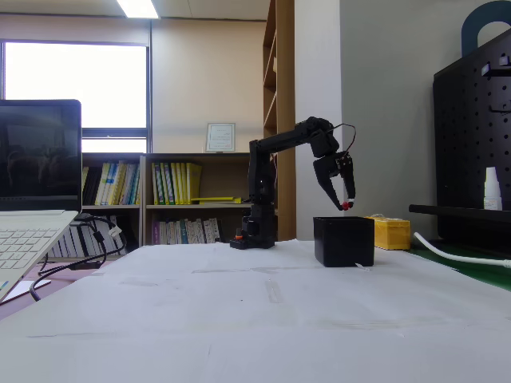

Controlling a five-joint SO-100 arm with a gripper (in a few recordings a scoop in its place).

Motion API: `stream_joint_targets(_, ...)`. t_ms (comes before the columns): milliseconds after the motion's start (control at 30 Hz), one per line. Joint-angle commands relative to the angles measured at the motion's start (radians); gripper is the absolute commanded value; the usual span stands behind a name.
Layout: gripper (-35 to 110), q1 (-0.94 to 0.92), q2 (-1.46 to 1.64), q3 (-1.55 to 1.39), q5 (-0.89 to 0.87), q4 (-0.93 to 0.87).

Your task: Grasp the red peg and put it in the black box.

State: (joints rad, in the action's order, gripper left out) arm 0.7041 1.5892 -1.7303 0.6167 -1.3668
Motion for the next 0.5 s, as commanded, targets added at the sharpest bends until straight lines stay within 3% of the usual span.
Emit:
stream_joint_targets(0, 32, 0.005, -0.023, -0.017, 0.032, -0.025)
stream_joint_targets(333, 35, -0.106, -0.196, 0.034, 0.072, -0.02)
stream_joint_targets(400, 20, -0.163, -0.296, 0.089, 0.14, 0.002)
stream_joint_targets(433, 0, -0.204, -0.357, 0.123, 0.153, 0.034)
stream_joint_targets(467, 0, -0.25, -0.422, 0.158, 0.156, 0.071)
